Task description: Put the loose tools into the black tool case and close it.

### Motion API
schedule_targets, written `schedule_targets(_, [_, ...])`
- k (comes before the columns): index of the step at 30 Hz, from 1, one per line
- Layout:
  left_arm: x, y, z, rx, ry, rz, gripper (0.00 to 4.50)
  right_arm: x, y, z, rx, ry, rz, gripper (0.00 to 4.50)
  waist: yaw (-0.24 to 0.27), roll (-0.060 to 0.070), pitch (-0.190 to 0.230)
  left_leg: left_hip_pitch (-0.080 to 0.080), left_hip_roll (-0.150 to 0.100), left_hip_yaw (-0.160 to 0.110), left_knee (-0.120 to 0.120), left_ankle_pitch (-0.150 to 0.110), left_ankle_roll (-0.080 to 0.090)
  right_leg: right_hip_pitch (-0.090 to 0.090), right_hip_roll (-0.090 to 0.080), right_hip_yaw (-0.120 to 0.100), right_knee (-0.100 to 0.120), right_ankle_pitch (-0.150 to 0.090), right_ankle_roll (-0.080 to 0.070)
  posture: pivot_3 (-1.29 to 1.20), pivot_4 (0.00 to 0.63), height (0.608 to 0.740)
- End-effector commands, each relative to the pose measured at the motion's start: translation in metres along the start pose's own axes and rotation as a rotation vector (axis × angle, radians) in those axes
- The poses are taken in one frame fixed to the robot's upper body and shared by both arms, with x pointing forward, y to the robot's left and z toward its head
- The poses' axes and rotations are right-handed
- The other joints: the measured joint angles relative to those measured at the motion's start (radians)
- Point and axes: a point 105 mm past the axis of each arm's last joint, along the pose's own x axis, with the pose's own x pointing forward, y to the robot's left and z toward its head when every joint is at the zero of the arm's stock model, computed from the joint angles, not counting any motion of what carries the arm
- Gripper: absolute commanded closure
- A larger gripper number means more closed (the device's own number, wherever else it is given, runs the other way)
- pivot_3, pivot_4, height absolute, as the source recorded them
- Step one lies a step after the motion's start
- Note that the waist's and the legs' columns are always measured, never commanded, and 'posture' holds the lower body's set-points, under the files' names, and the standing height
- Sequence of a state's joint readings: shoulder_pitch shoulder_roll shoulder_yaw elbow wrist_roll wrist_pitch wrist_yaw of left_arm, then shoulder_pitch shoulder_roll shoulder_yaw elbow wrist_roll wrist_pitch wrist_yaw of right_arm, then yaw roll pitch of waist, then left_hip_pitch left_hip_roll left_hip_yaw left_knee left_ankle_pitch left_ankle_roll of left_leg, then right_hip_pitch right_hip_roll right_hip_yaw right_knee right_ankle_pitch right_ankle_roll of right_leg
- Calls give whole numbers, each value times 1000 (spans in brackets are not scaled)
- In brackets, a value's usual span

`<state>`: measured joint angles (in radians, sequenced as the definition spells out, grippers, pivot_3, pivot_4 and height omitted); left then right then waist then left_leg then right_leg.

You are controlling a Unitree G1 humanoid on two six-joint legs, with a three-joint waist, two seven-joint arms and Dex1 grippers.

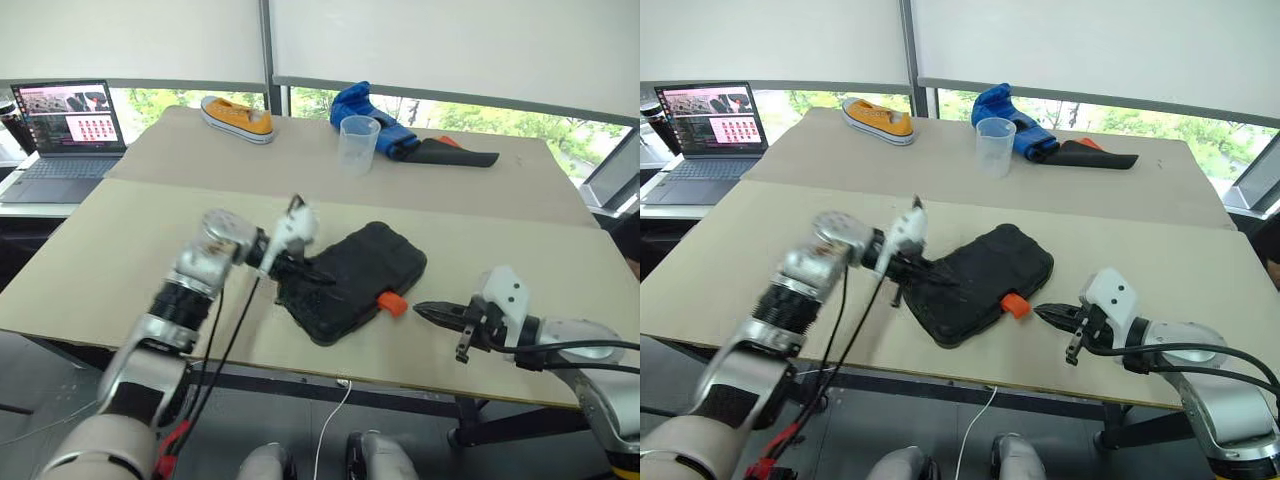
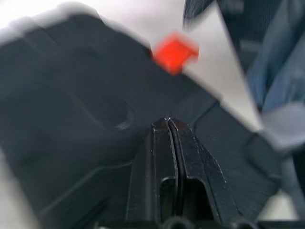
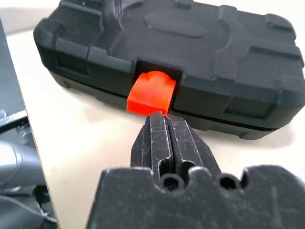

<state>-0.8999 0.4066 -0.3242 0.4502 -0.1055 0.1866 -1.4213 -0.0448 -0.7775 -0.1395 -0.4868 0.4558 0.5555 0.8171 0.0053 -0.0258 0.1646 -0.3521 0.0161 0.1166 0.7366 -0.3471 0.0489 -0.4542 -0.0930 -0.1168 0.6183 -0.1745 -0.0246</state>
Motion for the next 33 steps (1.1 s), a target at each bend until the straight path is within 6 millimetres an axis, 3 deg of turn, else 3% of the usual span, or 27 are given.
schedule_targets(1, [4, -4, -42, 24, 168, 13, 4413, 9, 3, 15, -39, -47, 0, 4500, -1, 3, -2, 0, 0, 0, 0, 0, 0, 0, 0, 1, 1, 0, 0, 0, 150, 724])
schedule_targets(3, [4, -6, -49, 21, 176, 18, 4413, 16, 4, 15, -41, -47, 2, 4500, 0, 3, -3, 4, 0, 1, 0, 0, 0, 1, -1, 4, 4, 0, 0, 0, 150, 724])
schedule_targets(9, [6, -7, -40, 12, 124, 14, 4413, 31, 8, 6, -30, -17, 7, 4500, 1, 3, -5, 7, -1, 2, 0, -1, 2, 2, -1, 13, 6, -1, 0, 0, 150, 724])
schedule_targets(15, [8, -3, -31, 20, 94, 27, 4413, 39, 4, -32, -9, 148, -29, 4500, 2, 2, -6, 7, -1, 2, 0, -2, 4, 2, 0, 16, 6, -1, -1, 0, 150, 724])
schedule_targets(19, [10, -3, -28, 32, 89, 22, 4413, 50, -2, -47, 11, 169, -76, 4500, 3, 2, -6, 6, -1, 3, 0, -2, 5, 2, 0, 16, 6, -1, 0, 0, 150, 724])
schedule_targets(25, [19, -3, -23, 78, 90, 9, 4413, 61, -5, -46, 41, 140, -116, 4500, -3, 1, -7, 7, -1, 3, 0, -2, 5, 1, 0, 18, 6, -1, 1, 0, 150, 724])
schedule_targets(33, [30, -1, -24, 143, 106, 6, 4413, 60, 8, -19, 128, 48, -70, 4500, 0, 1, -7, 5, -1, 3, 0, -2, 5, 0, 0, 18, 6, 1, -3, 0, 150, 724])
